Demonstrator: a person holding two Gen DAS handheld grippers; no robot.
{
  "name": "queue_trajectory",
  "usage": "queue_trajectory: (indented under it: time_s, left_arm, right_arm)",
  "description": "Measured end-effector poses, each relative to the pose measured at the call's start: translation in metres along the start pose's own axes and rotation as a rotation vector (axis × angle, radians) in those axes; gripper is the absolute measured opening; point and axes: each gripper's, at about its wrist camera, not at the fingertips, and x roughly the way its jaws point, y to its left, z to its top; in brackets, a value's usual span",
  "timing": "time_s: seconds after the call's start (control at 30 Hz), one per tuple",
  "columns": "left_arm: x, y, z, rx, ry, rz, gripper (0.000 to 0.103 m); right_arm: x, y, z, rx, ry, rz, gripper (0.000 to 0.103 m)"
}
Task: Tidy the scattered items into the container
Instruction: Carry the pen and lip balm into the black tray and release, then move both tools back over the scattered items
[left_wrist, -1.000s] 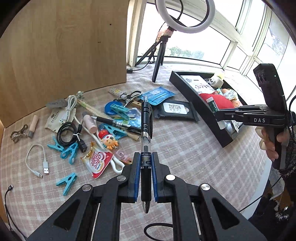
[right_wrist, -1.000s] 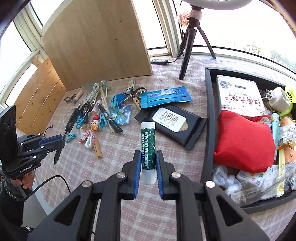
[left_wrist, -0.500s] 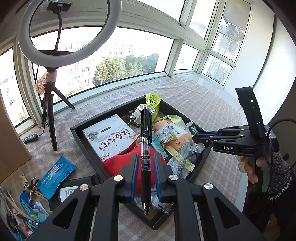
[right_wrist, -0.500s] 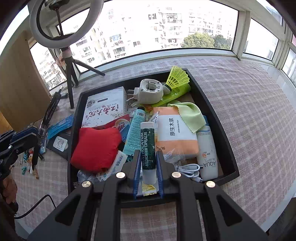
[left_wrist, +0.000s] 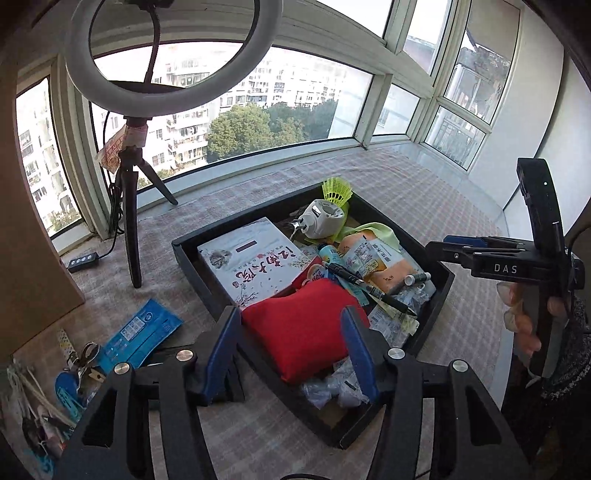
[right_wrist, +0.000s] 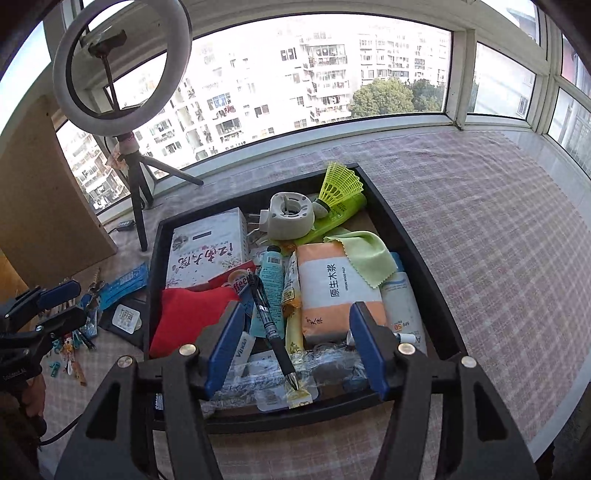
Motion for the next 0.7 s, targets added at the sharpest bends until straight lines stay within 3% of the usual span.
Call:
queue_trajectory:
  time_s: [0.3,0.37,0.6,0.7]
  left_arm:
    - [-0.061,0.067,-0.085,-0.067,0.029,0.188,0.053]
    - [-0.077,0.093,-0.11,-0.114,0.042,0.243,0.053]
    - [-0.123,0.178,-0.193,-0.219,0.107,0.418,0.053]
    - [-0.134,0.199,-0.215,-0.221,0.127,0.449,0.053]
  right_arm:
    - [0.018,0.089,-0.015,-0.139,0.052,0.157,0.056]
    - [0.023,0.115,-0.022,-0.19,0.08,0.199,0.05]
    - [0.04,0.216,-0.06,-0.401,0.169,0.313,0.048]
    - [0.049,0.263,-0.083,-0.496,0.206,0.351,0.048]
